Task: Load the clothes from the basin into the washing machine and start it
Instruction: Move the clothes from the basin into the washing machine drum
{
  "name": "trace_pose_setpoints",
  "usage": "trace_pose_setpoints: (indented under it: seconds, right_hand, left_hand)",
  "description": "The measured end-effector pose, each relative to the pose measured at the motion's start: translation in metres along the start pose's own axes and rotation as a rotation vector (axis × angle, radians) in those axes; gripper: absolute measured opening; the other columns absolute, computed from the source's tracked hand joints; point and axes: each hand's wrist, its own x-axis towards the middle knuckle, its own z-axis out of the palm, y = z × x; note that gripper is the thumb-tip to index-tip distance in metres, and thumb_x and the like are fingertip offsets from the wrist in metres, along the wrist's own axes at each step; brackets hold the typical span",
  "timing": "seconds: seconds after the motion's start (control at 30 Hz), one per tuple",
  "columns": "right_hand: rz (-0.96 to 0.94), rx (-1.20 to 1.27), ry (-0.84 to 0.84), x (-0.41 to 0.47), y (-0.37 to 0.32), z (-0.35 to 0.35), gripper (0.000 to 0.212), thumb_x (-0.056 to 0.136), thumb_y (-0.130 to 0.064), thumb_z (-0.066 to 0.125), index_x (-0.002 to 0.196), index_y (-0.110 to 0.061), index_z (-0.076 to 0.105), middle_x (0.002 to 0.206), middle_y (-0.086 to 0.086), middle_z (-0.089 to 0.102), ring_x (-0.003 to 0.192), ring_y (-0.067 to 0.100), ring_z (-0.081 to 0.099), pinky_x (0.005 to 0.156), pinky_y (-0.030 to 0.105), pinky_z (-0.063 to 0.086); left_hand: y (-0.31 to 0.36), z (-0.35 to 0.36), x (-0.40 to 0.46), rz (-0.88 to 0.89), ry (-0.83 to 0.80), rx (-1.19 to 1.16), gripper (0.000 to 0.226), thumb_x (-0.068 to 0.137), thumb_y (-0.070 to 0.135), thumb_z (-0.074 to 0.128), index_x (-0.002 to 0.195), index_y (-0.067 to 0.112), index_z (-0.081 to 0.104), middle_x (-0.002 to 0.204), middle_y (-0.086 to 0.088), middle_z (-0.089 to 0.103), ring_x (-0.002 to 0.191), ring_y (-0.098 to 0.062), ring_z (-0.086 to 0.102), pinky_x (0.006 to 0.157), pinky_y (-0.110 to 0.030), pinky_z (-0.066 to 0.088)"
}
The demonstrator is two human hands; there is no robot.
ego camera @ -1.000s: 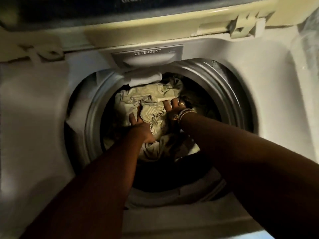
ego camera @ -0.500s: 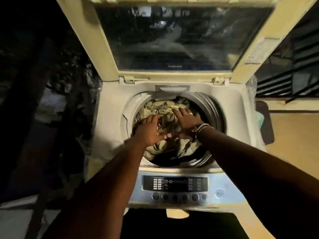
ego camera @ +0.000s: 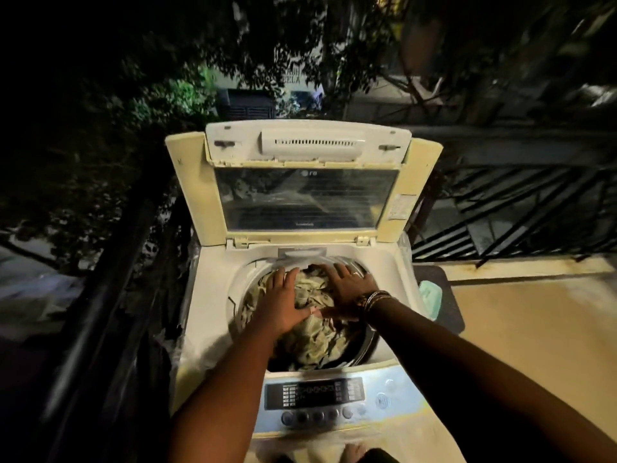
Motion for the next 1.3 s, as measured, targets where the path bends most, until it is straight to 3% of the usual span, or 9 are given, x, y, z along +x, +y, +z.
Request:
trace_pose_setpoints:
  seconds: [0.2, 0.37, 0.5, 0.63, 1.0, 1.3]
  right_hand:
    - [-0.013, -0.004, 0.054, -0.029, 0.009, -0.015, 0.127, 0.065, -0.077, 0.074, 0.158, -0.031, -0.001, 0.165, 0.006, 0.013, 0.151, 0.033, 0.019, 0.113, 0.065, 0.025]
    - [-0.083, 0.002, 0.077, -0.063, 0.018, -0.032, 0.132, 0.066, -0.079, 0.071, 0.159, -0.03, -0.008, 0.169, 0.01, 0.003, 0.154, 0.037, 0.007, 0.115, 0.069, 0.016]
    - [-0.129, 0.026, 0.144, -0.107, 0.031, -0.031, 0.129, 0.069, -0.077, 0.071, 0.16, -0.026, -0.004, 0.168, 0.011, 0.004, 0.154, 0.037, 0.008, 0.114, 0.069, 0.018]
    - [-0.111, 0.056, 0.169, -0.147, 0.059, -0.021, 0.127, 0.071, -0.071, 0.075, 0.16, -0.025, -0.003, 0.168, 0.011, 0.001, 0.154, 0.039, 0.006, 0.115, 0.071, 0.015]
    - [0.011, 0.068, 0.234, -0.222, 0.114, 0.006, 0.122, 0.075, -0.073, 0.069, 0.16, -0.029, -0.006, 0.169, 0.009, -0.001, 0.155, 0.035, 0.004, 0.115, 0.071, 0.013]
    - [0.3, 0.139, 0.171, -0.274, 0.167, 0.045, 0.126, 0.072, -0.084, 0.061, 0.16, -0.029, -0.01, 0.169, 0.007, -0.005, 0.155, 0.035, 0.003, 0.118, 0.067, 0.015]
  left_hand:
    - [0.027, -0.014, -0.021, 0.023, 0.048, -0.07, 0.106, 0.079, 0.062, 0.075, 0.16, 0.031, 0.015, 0.17, -0.003, 0.001, 0.157, -0.029, 0.007, 0.122, -0.046, 0.022]
    - [0.05, -0.011, -0.053, 0.037, 0.115, -0.07, 0.11, 0.076, 0.068, 0.074, 0.16, 0.033, 0.014, 0.171, -0.001, 0.0, 0.157, -0.028, 0.001, 0.125, -0.05, 0.018]
    - [0.074, 0.003, -0.082, 0.024, 0.157, -0.003, 0.125, 0.061, 0.098, 0.049, 0.161, 0.033, 0.01, 0.171, -0.003, -0.001, 0.157, -0.029, 0.001, 0.125, -0.05, 0.018]
    - [0.108, 0.023, -0.105, 0.029, 0.182, 0.069, 0.103, 0.08, 0.074, 0.064, 0.158, 0.04, 0.006, 0.171, 0.0, -0.008, 0.157, -0.024, -0.006, 0.124, -0.049, 0.012]
    - [0.169, 0.051, -0.133, 0.155, 0.121, 0.143, 0.111, 0.076, 0.075, 0.063, 0.161, 0.035, 0.004, 0.17, -0.001, -0.01, 0.157, -0.026, -0.013, 0.125, -0.052, 0.006]
    - [0.207, 0.082, -0.13, 0.377, -0.005, 0.21, 0.1, 0.083, 0.065, 0.066, 0.16, 0.035, 0.009, 0.17, 0.001, -0.007, 0.157, -0.025, -0.008, 0.124, -0.056, 0.012]
